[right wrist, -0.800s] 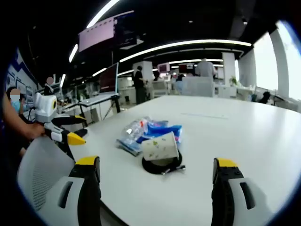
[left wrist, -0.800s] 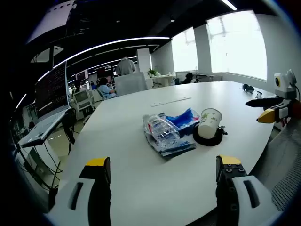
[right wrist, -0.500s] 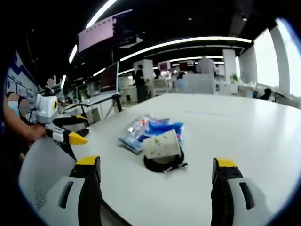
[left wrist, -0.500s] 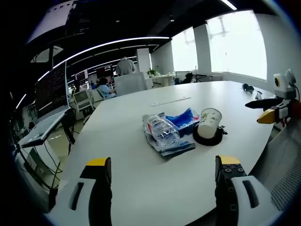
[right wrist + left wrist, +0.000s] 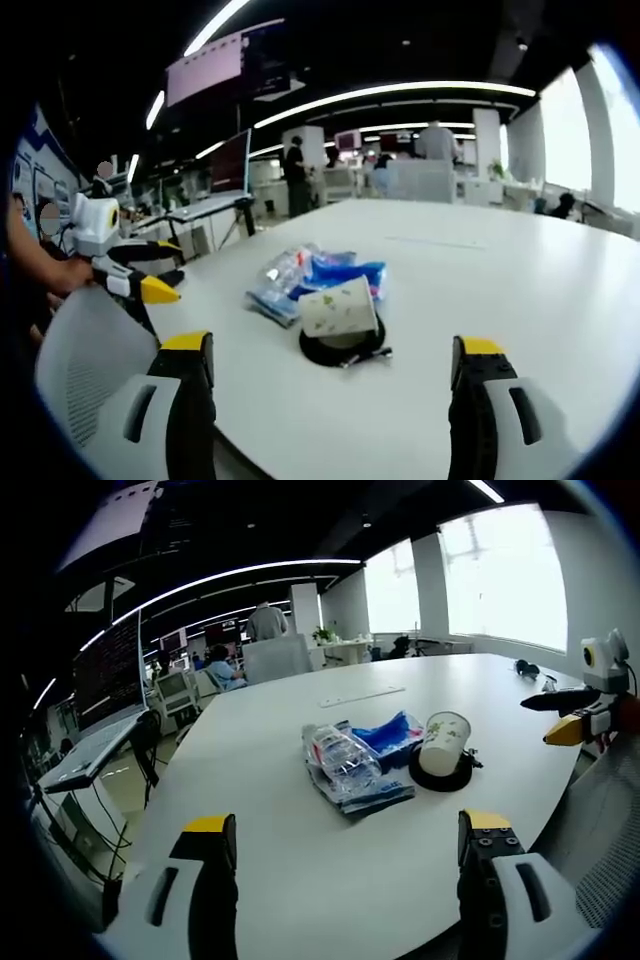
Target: Arrange the tabletop items into an orderly group along one side of the table until the central work area is clear of visible clutter.
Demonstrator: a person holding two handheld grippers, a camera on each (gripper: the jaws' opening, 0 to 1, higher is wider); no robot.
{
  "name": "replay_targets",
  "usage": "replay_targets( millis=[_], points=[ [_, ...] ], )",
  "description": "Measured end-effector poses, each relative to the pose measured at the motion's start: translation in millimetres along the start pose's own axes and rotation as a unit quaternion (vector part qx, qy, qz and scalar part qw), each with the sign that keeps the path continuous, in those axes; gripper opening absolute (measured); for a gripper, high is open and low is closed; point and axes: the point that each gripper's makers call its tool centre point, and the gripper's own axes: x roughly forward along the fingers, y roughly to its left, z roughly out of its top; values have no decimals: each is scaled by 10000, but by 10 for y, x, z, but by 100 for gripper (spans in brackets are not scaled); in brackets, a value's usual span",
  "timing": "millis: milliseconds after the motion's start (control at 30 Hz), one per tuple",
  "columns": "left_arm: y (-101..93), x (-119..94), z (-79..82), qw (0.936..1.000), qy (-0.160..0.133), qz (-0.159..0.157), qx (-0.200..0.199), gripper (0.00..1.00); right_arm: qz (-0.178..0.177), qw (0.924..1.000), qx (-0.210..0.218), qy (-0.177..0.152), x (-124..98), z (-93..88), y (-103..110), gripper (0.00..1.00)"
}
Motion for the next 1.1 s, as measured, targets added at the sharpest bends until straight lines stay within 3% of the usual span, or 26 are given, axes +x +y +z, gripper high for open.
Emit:
replay_targets(
  millis=[1100],
  points=[
    [-45, 14, -21, 9999, 46, -137, -29, 88, -117, 9998, -150, 97, -6, -26, -39, 96]
  ],
)
